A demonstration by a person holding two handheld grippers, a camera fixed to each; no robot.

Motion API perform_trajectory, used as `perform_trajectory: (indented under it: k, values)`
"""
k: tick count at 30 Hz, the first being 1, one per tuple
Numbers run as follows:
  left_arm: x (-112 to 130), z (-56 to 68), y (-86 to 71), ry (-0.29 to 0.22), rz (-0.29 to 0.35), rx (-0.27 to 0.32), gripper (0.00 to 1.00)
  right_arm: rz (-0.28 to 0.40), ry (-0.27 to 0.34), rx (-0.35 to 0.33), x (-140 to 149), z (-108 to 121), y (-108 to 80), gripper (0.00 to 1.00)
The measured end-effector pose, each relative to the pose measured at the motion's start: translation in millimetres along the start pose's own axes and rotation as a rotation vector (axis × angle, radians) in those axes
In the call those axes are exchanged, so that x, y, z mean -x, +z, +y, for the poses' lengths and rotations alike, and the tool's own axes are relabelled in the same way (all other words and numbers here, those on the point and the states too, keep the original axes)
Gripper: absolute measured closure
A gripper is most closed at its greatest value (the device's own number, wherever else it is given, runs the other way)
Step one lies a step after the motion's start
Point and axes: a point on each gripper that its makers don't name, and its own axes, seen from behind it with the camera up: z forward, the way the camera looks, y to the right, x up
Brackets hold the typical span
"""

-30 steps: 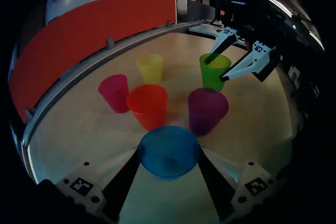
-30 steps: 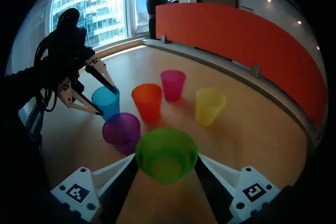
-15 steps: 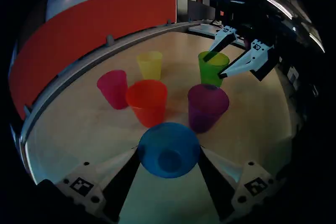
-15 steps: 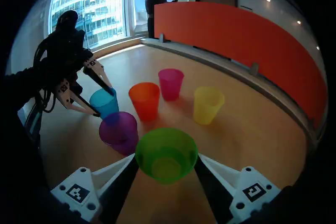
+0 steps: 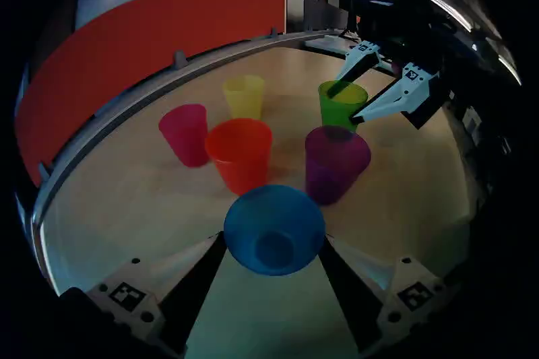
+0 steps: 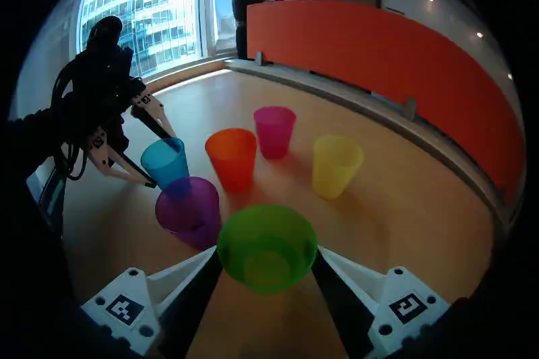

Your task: Pour water

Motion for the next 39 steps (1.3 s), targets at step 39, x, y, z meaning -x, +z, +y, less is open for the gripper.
perform_trajectory:
  k: [39]
  values:
    - [29,3.7,-22.1,-0.036,-0.012,-0.042,0.04,-0.021,0.025,0.014,31,-4,-1.5,0.01]
